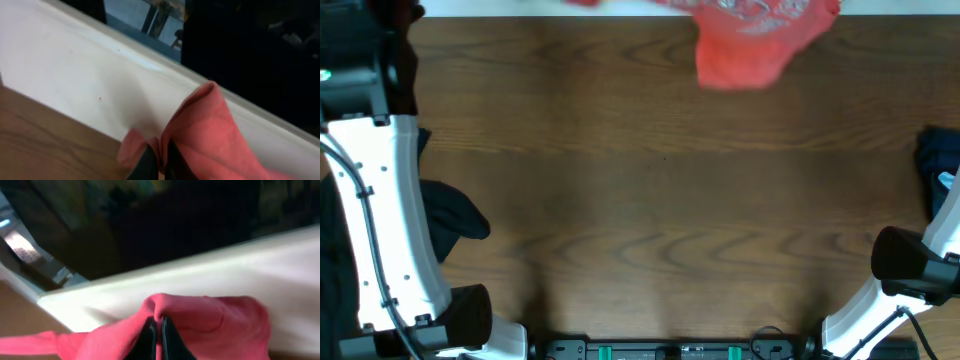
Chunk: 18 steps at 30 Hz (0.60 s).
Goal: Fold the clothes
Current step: 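Lay the T-shirt flat on the table and reach both grippers to its bottom corners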
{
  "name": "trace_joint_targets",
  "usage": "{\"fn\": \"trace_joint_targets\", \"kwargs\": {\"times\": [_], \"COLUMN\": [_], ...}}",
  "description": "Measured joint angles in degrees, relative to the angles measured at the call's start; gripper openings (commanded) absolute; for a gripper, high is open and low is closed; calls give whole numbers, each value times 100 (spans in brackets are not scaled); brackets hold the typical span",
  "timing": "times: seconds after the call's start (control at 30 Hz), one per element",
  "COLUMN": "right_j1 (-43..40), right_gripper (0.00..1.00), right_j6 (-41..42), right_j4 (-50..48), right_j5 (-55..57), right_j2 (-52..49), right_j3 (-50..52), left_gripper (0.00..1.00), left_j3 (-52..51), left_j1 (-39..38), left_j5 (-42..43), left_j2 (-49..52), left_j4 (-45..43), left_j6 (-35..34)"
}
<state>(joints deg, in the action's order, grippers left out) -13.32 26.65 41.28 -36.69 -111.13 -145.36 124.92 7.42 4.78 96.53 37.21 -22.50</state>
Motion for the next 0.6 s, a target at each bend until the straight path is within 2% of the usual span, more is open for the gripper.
{"fn": "trace_joint_targets", "kwargs": {"times": [0.1,0.13,0.17,0.2,0.27,0.3,0.37,0.43,0.47,0.57,0.6], "right_j1": [0,0,0,4,22,35,83,190,254,476,531], "right_gripper": [1,1,6,18,21,18,5,1,4,23,27], "right_j6": [-157,-221,-310,-402,-675,-802,-1102,-1335,-1412,-1602,-1635], "right_j4": [660,885,1198,1502,2087,2302,2658,2898,2986,3112,3123], "right_j5": [2,15,22,22,68,94,142,199,223,332,369], "right_j2": [-61,-105,-170,-260,-535,-684,-1003,-1353,-1519,-1878,-1926], "right_j3": [-7,-17,-33,-46,-61,-63,-61,-48,-39,-11,-4], "left_gripper": [6,12,36,49,49,41,8,6,6,9,17], "left_j3": [17,24,42,57,72,74,70,44,33,-7,-33], "left_j1": [20,20,22,26,59,76,96,105,105,101,101], "left_j5": [66,87,109,136,243,317,470,636,713,859,894], "left_j2": [42,76,127,212,420,538,826,1143,1307,1665,1733], "left_j4": [463,614,804,1067,1482,1652,1961,2168,2260,2424,2433], "left_j6": [-2,0,11,-11,-39,-33,-85,-48,-44,-42,-35]}}
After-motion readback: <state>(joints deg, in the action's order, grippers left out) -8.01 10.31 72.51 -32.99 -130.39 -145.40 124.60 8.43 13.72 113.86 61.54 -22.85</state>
